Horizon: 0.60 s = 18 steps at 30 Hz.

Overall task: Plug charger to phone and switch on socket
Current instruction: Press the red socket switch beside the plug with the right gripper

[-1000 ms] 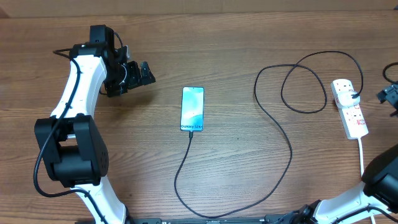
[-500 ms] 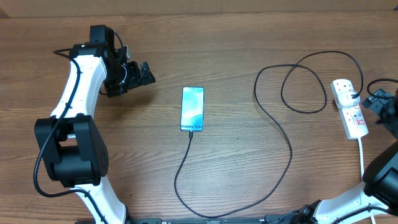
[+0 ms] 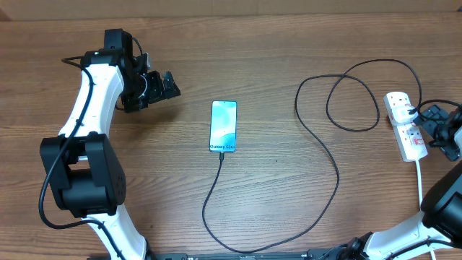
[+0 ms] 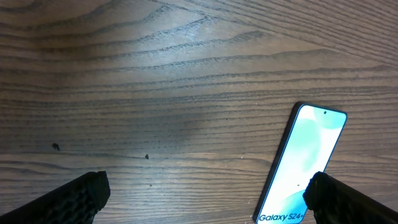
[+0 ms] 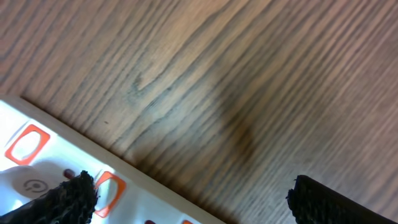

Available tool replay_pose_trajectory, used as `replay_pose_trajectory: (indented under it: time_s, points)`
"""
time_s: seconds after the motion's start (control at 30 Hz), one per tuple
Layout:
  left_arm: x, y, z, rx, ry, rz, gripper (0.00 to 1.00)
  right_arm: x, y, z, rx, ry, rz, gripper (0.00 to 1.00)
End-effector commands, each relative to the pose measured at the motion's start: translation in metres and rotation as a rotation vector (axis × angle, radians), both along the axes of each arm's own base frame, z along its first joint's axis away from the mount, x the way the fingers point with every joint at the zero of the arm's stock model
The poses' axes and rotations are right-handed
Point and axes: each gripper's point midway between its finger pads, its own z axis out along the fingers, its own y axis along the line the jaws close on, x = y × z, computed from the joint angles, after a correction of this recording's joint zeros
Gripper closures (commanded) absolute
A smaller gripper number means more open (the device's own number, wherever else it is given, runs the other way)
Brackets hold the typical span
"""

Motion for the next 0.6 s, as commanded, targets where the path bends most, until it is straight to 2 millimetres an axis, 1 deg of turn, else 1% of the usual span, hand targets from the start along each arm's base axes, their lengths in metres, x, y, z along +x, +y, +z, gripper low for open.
replay_pose_trajectory:
  time_s: [0.0,0.1,0.2,0.27,0.57]
  points:
    - [0.002,0.001,0.013,0.008,-0.03,0.013,0.0,0.001,0.004,-0.006,0.022,-0.011,0.016,0.0]
    - [0.002,0.001,0.013,0.008,-0.03,0.013,0.0,0.001,0.004,-0.014,0.031,0.001,0.016,0.0]
    - [0.002,0.001,0.013,0.008,-0.03,0.013,0.0,-0.002,0.007,-0.029,0.055,0.03,0.016,0.0]
    - [0.002,0.001,0.013,0.008,-0.03,0.013,0.0,-0.004,0.008,-0.035,0.065,0.042,0.016,0.0]
    - [0.002,0.001,0.013,0.008,-0.03,0.013,0.0,-0.006,0.011,-0.037,0.078,0.052,0.018,0.0]
